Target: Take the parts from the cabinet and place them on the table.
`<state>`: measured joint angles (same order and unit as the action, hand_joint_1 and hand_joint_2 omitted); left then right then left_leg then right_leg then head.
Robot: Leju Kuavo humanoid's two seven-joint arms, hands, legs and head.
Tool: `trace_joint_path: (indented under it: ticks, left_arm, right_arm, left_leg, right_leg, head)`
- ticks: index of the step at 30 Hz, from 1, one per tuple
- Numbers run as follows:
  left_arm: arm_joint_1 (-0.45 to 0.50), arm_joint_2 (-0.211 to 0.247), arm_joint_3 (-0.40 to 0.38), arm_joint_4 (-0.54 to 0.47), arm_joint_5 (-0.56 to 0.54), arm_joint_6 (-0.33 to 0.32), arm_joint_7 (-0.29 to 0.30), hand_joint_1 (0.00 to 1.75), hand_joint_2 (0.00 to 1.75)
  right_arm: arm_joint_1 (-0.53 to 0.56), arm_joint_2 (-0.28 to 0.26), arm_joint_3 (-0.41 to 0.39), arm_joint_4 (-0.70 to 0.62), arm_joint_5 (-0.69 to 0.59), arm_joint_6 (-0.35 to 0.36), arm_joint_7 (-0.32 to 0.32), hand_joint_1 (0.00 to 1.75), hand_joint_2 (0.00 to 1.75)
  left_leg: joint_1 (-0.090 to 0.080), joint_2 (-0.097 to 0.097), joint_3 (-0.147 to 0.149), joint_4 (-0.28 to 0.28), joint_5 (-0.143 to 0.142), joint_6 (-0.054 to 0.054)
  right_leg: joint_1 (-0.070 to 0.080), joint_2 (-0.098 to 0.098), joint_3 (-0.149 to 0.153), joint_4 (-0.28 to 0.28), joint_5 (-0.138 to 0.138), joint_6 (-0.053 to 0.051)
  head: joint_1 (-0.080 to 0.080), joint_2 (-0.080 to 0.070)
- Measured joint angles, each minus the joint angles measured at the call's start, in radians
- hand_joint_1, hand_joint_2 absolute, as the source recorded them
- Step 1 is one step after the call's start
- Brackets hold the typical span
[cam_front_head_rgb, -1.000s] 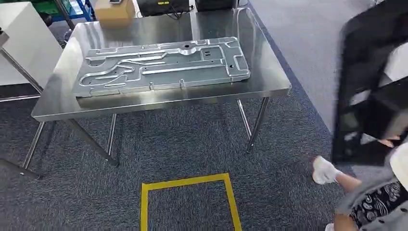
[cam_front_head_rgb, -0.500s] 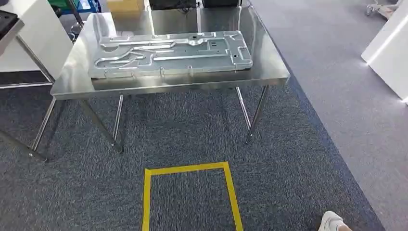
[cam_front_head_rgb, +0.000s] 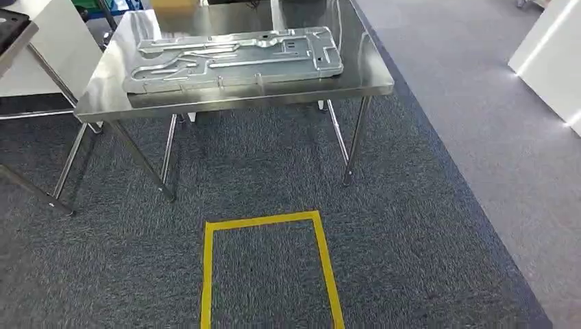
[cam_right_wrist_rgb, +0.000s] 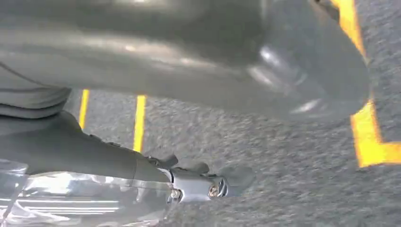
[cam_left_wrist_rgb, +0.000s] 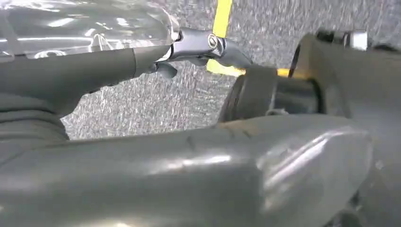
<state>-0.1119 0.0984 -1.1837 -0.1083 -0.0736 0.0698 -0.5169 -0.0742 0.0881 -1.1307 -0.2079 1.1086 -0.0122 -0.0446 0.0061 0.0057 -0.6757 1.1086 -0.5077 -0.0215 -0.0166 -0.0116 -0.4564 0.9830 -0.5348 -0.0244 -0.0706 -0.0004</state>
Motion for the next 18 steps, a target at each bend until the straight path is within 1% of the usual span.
trace_joint_path:
  ticks: [1,2,3,4,5,6,7,8,9,10,11,12,13,14,15,16,17,18]
  left_arm:
    - [0.0,0.004,0.0,0.0,0.0,0.002,-0.002,0.0,0.0]
    - [0.0,0.007,0.0,0.0,0.0,0.003,-0.004,0.0,0.0]
    - [0.0,0.009,-0.001,0.0,0.0,0.005,-0.005,0.0,0.0]
    - [0.0,0.009,-0.003,0.0,0.0,0.005,-0.006,0.0,0.0]
    - [0.0,0.01,-0.006,0.0,0.0,0.006,-0.008,0.0,0.0]
    - [0.0,0.01,-0.008,0.0,0.0,0.006,-0.009,0.0,0.0]
    - [-0.001,0.01,-0.009,0.0,0.0,0.007,-0.011,0.0,0.0]
    - [-0.005,0.011,-0.009,0.0,0.0,0.007,-0.015,0.0,0.0]
    - [-0.01,0.013,-0.009,0.0,-0.002,0.006,-0.021,0.0,0.0]
    - [-0.015,0.014,-0.009,0.0,-0.002,0.004,-0.026,0.0,0.0]
    - [-0.016,0.014,-0.009,0.0,-0.002,0.002,-0.03,0.0,0.0]
    - [-0.015,0.014,-0.009,0.0,0.001,0.002,-0.032,0.0,0.0]
    - [-0.013,0.014,-0.009,0.0,0.0,0.002,-0.035,0.0,0.0]
    - [-0.016,0.013,-0.01,0.0,0.0,0.001,-0.038,0.0,0.0]
    - [-0.016,0.013,-0.01,0.0,0.0,0.001,-0.039,0.0,0.0]
    - [-0.015,0.013,-0.01,0.0,-0.003,0.002,-0.04,0.0,0.0]
    - [-0.015,0.013,-0.01,0.0,-0.003,0.002,-0.041,0.0,0.0]
    - [-0.015,0.013,-0.01,0.0,-0.003,0.002,-0.041,0.0,0.0]
  right_arm:
    - [0.001,0.003,0.0,0.0,0.0,-0.002,0.003,0.0,0.0]
    - [0.001,0.006,0.0,0.0,0.0,-0.002,0.005,0.0,0.0]
    - [0.0,0.01,0.0,0.001,0.001,-0.002,0.005,0.0,0.0]
    - [0.0,0.01,0.0,0.001,0.001,-0.003,0.005,0.0,0.0]
    - [0.0,0.01,0.0,0.001,0.002,-0.004,0.005,0.0,0.0]
    - [0.0,0.011,0.0,0.001,0.005,-0.005,0.005,0.0,0.0]
    - [0.0,0.011,0.0,0.002,0.008,-0.006,0.005,0.0,0.0]
    - [-0.004,0.011,0.0,0.001,0.012,-0.005,0.005,0.0,0.0]
    - [-0.002,0.011,0.001,0.002,0.019,0.0,0.004,0.0,0.0]
    - [-0.003,0.011,0.001,0.002,0.023,0.003,0.003,0.0,0.0]
    - [-0.006,0.011,0.003,0.002,0.025,0.006,0.0,0.0,0.0]
    - [-0.008,0.01,0.005,0.002,0.029,0.01,-0.004,0.0,0.0]
    - [-0.007,0.01,0.007,0.002,0.032,0.012,-0.009,0.0,0.0]
    - [-0.008,0.009,0.009,0.002,0.037,0.015,-0.012,0.0,0.0]
    - [-0.008,0.009,0.011,0.002,0.039,0.018,-0.012,0.0,0.0]
    - [-0.008,0.009,0.013,0.002,0.04,0.02,-0.013,0.0,0.0]
    - [-0.008,0.009,0.013,0.002,0.041,0.02,-0.013,0.0,0.0]
    - [-0.008,0.01,0.013,0.002,0.041,0.02,-0.013,0.0,0.0]
  left_leg:
    - [0.001,0.0,-0.013,0.073,-0.063,-0.005]
    - [0.002,0.001,-0.022,0.149,-0.103,-0.008]
    - [0.002,0.0,-0.024,0.207,-0.106,-0.009]
    - [0.002,0.0,-0.015,0.231,-0.077,-0.008]
    - [0.002,0.0,0.013,0.216,-0.031,-0.004]
    - [0.002,0.0,0.06,0.162,0.009,0.002]
    - [0.001,-0.001,0.12,0.085,0.02,0.01]
    - [-0.003,-0.001,0.192,-0.008,0.001,0.021]
    - [-0.014,0.0,0.287,-0.135,-0.037,0.031]
    - [-0.013,0.0,0.295,-0.171,-0.055,0.032]
    - [-0.016,0.0,0.286,-0.166,-0.048,0.035]
    - [-0.019,0.0,0.278,-0.164,-0.041,0.04]
    - [-0.01,0.002,0.27,-0.175,-0.023,0.047]
    - [-0.01,0.009,0.259,-0.173,-0.01,0.056]
    - [-0.011,0.009,0.242,-0.173,0.002,0.065]
    - [-0.012,0.009,0.226,-0.171,0.014,0.065]
    - [-0.013,0.009,0.206,-0.169,0.027,0.067]
    - [-0.014,0.009,0.183,-0.164,0.041,0.066]
  right_leg:
    - [0.002,-0.001,-0.016,0.0,0.013,-0.003]
    - [0.004,-0.002,-0.034,0.002,0.026,-0.003]
    - [0.007,-0.002,-0.053,0.005,0.04,-0.003]
    - [0.008,-0.002,-0.073,0.009,0.051,-0.002]
    - [0.01,-0.003,-0.095,0.015,0.063,-0.001]
    - [0.012,-0.003,-0.114,0.019,0.074,0.0]
    - [0.013,-0.002,-0.127,0.021,0.084,0.002]
    - [0.012,-0.003,-0.132,0.023,0.093,0.004]
    - [0.018,-0.002,-0.135,0.025,0.1,0.012]
    - [0.017,-0.007,-0.138,0.025,0.11,0.018]
    - [0.013,-0.007,-0.144,0.023,0.123,0.022]
    - [0.012,-0.006,-0.147,0.02,0.135,0.029]
    - [0.016,-0.005,-0.151,0.022,0.14,0.038]
    - [0.011,0.002,-0.161,0.041,0.099,0.041]
    - [0.009,0.003,-0.176,0.088,0.028,0.042]
    - [0.008,0.003,-0.189,0.15,-0.035,0.044]
    - [0.009,0.003,-0.205,0.229,-0.087,0.046]
    - [0.008,0.004,-0.218,0.303,-0.108,0.048]
  head:
    - [0.0,0.0]
    - [0.0,0.0]
    - [0.0,0.0]
    - [0.0,0.0]
    - [0.0,0.0]
    - [0.0,0.0]
    - [0.0,0.0]
    - [0.0,0.0]
    - [0.0,0.0]
    - [0.0,0.0]
    - [0.0,0.0]
    - [0.0,0.0]
    - [0.001,0.0]
    - [0.0,0.0]
    - [0.001,0.0]
    - [0.0,0.0]
    - [0.0,0.0]
    - [0.0,0.0]
